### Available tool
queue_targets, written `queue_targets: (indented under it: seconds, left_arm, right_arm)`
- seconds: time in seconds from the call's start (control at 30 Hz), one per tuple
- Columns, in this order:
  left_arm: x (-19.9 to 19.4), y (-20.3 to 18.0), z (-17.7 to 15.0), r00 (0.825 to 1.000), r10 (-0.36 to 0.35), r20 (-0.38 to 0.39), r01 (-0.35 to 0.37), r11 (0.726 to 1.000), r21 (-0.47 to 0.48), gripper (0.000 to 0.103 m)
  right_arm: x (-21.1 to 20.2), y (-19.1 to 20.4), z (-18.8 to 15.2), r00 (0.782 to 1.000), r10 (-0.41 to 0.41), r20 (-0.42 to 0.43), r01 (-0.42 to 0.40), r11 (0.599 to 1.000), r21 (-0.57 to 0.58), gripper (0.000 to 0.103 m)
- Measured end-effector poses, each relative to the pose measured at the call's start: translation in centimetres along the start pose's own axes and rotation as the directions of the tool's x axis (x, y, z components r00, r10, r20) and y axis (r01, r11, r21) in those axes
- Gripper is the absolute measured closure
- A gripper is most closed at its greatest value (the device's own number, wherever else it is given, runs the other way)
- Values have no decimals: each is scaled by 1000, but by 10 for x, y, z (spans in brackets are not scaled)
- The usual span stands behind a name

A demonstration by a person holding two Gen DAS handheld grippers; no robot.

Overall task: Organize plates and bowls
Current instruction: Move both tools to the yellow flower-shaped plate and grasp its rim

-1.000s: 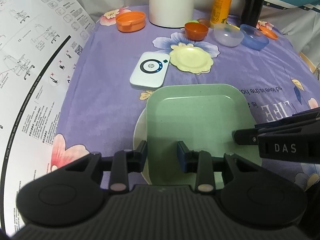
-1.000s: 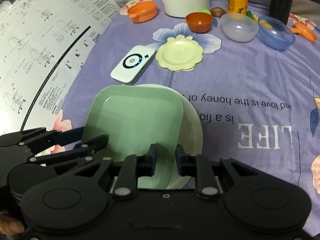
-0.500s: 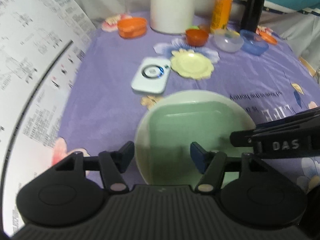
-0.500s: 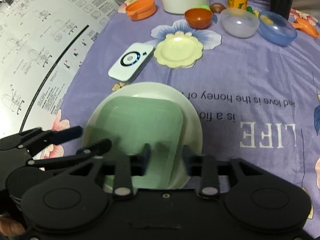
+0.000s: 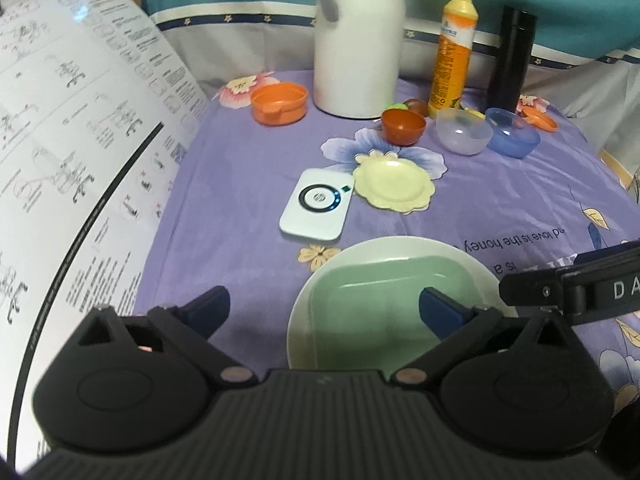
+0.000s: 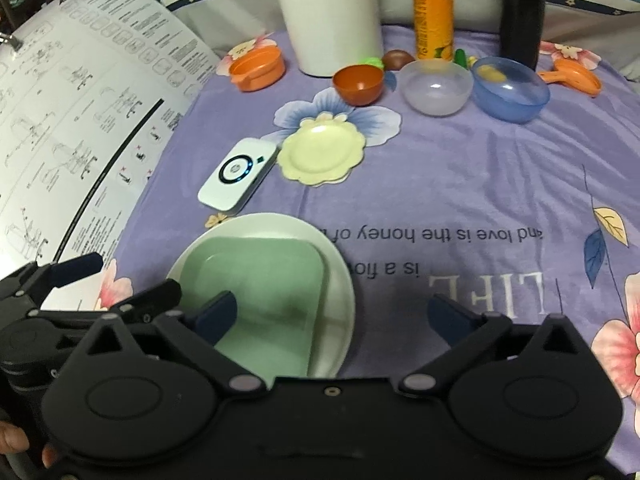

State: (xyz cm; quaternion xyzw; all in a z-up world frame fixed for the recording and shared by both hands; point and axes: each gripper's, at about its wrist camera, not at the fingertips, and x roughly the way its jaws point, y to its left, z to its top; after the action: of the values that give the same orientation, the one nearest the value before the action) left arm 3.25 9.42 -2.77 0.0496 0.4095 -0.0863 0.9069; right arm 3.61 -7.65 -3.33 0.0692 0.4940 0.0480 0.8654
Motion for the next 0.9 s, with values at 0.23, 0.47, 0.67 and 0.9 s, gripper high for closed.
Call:
queue_targets:
  seconds: [0.23,0.47,0.67,0.9]
  left_arm:
    - [6,-11,12,1000,-2,20,1,999,47,0]
    - [19,-18,25,999,-15,31,12,996,89,0]
    - [37,-16,45,998,-26,56,19,993,115,0]
    - [65,-10,71,997,-36,64,30,994,104,0]
  right_arm:
    - [0,-10,4,1000,-16,21,16,1000,24,0]
    - [5,-20,16,998,-40,39,38,998,48,0]
    - [16,-32,32,998,-38,45,36,997,63,0]
    - [39,-50,59,998,-26,50,20,993,116,7]
